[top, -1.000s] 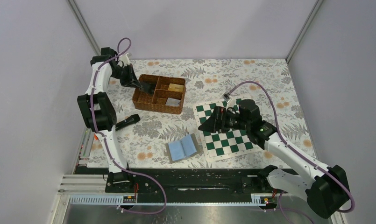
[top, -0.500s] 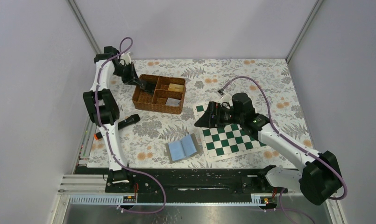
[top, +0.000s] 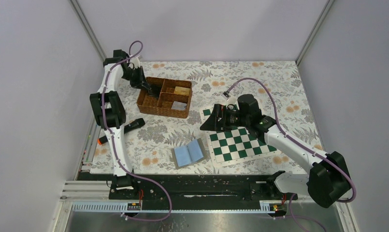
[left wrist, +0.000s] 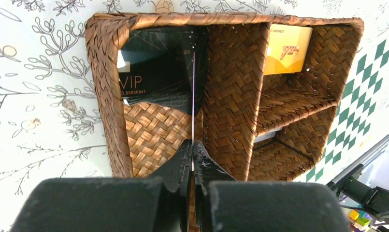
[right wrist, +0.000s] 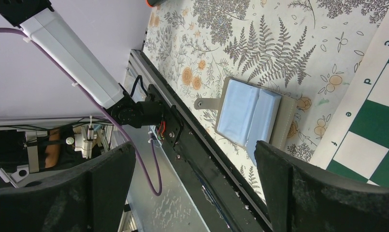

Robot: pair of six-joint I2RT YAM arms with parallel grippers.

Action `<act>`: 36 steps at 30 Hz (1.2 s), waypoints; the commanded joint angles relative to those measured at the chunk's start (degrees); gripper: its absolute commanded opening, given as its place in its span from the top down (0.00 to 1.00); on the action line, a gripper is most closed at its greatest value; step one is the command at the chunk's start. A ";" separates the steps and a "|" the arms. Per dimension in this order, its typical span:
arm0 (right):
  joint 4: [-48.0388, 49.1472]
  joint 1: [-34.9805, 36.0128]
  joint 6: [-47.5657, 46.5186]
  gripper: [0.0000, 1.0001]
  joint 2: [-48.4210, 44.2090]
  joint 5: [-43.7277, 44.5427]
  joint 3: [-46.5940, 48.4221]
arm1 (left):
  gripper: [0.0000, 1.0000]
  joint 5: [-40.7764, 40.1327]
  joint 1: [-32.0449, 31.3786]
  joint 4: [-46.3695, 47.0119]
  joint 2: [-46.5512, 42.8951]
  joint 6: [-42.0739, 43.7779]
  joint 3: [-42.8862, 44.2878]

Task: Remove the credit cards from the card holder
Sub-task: Place the credit card in the storage box, then reset both arms

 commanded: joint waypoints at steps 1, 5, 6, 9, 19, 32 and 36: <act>0.30 -0.37 -0.96 0.01 1.05 -1.52 2.55 | 1.00 -0.38 -0.03 6.49 -2.20 0.08 -1.98; 0.39 -0.46 -0.91 0.00 1.60 -1.60 2.98 | 1.00 -0.17 -0.10 6.61 -0.88 -0.14 -1.32; 0.39 -0.47 -0.87 0.00 1.68 -1.54 3.17 | 1.00 -0.25 -0.10 6.69 -0.62 -0.19 -1.32; 0.36 -0.50 -0.78 0.01 2.11 -1.50 3.43 | 1.00 -0.20 -0.04 6.81 0.31 -0.25 -0.78; 0.80 -0.54 -0.14 0.00 2.94 -1.57 4.06 | 0.72 -1.88 -0.03 8.39 1.17 -1.36 0.76; 3.02 -0.55 1.76 0.00 2.70 -1.96 3.02 | 0.51 -5.12 0.05 15.87 -6.03 -7.07 -0.46; 2.87 -0.54 1.14 0.01 1.31 -1.32 2.21 | 0.51 -1.69 0.05 22.15 -10.97 -11.69 -6.65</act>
